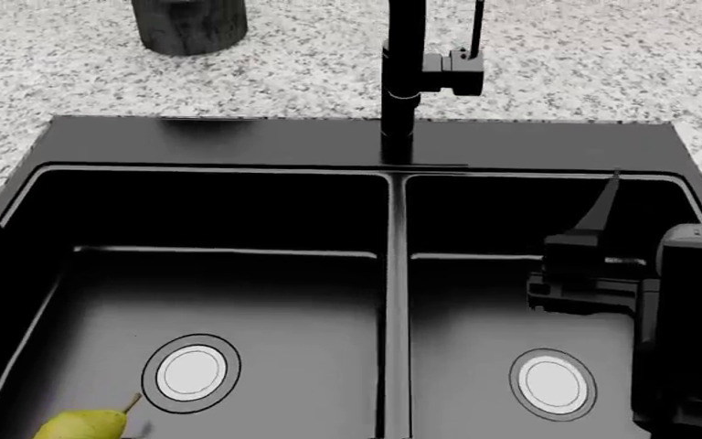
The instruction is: Turn the sink spout to the right.
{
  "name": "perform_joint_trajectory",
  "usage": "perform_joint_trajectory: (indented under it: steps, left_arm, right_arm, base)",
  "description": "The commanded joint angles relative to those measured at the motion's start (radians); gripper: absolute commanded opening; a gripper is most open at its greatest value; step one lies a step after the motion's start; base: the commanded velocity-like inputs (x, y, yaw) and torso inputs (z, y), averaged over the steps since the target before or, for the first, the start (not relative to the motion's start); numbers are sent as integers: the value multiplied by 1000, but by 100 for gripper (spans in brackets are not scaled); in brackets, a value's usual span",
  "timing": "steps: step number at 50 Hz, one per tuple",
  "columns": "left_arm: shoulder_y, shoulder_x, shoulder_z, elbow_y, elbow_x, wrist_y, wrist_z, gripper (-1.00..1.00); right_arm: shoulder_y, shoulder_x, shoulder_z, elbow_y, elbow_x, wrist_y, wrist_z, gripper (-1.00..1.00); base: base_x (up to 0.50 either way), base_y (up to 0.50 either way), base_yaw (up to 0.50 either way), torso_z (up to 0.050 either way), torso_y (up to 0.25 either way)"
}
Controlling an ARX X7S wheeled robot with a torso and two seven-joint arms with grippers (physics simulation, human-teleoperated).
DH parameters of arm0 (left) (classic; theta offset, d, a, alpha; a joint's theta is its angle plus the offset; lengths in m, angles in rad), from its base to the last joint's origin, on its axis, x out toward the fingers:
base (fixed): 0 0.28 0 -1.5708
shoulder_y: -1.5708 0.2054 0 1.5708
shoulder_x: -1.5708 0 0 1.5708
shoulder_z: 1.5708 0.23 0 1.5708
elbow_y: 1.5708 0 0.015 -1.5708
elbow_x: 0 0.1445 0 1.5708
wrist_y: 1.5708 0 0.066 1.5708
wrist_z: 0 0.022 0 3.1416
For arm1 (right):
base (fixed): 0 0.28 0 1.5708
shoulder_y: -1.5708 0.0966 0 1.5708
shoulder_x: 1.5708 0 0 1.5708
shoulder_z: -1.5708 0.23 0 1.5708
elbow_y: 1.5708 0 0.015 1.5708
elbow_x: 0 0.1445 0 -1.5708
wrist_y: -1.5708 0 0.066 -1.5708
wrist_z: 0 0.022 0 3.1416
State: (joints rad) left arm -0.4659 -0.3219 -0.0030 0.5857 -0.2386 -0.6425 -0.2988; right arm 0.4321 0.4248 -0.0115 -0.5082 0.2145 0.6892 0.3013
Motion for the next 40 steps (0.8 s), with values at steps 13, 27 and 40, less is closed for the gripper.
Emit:
perform_joint_trajectory:
  steps: [13,27,40]
  left_arm:
    - [0,-2,7,-6,-9,8,-3,100]
    - [-3,-4,13,-3,-13,2,-9,100]
    - [-10,-5,23,-8,-7,-5,-14,100]
  right_arm:
    - [-5,-4,1,13,4,-6,8,100]
    - [-13,-4,12,11,10,0,18,100]
    - [-5,-1,14,2,14,15,19,100]
  base:
    - [183,35,0,0,1]
    - [8,0,0,0,0]
    - [0,0,0,0,0]
